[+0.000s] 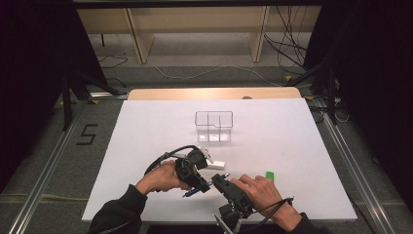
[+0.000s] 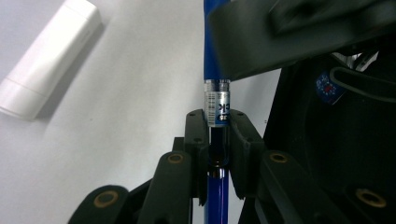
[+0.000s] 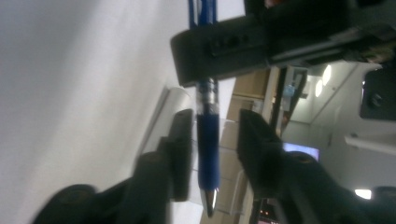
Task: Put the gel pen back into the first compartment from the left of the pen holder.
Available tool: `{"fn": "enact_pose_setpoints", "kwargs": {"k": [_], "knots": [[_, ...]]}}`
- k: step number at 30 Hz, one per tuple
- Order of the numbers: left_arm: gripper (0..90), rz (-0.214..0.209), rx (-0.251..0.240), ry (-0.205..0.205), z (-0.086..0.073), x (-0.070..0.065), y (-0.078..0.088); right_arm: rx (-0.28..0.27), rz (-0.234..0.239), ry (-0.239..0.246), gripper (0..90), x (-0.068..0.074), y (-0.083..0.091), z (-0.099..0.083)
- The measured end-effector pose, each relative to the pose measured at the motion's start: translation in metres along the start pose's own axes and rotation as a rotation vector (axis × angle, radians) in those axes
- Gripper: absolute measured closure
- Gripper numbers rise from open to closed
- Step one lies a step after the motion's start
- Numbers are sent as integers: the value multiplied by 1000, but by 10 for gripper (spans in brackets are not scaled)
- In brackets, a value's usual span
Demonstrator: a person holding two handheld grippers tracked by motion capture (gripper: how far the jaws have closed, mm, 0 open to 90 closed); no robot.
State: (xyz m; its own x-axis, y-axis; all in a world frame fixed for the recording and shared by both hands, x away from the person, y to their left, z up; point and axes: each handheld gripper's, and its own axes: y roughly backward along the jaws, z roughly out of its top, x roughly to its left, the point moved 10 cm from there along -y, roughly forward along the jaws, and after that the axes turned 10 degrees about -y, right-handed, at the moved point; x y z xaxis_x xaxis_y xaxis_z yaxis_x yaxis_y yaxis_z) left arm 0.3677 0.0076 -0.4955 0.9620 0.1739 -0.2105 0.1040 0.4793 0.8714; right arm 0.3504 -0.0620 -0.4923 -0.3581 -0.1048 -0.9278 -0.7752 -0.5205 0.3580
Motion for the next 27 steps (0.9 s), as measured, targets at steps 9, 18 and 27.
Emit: {"fn": "enact_pose_setpoints", "kwargs": {"k": [9, 18, 27], "knots": [[791, 56, -78, 62, -2, 17, 11, 18, -51, -240, 433, -17, 13, -16], [790, 163, -250, 152, 5, 43, 28, 61, 20, -720, 354, -21, 14, -46], [790, 274, -365, 175, 11, 57, 45, 56, 89, -1031, 335, -24, 13, -62]]}}
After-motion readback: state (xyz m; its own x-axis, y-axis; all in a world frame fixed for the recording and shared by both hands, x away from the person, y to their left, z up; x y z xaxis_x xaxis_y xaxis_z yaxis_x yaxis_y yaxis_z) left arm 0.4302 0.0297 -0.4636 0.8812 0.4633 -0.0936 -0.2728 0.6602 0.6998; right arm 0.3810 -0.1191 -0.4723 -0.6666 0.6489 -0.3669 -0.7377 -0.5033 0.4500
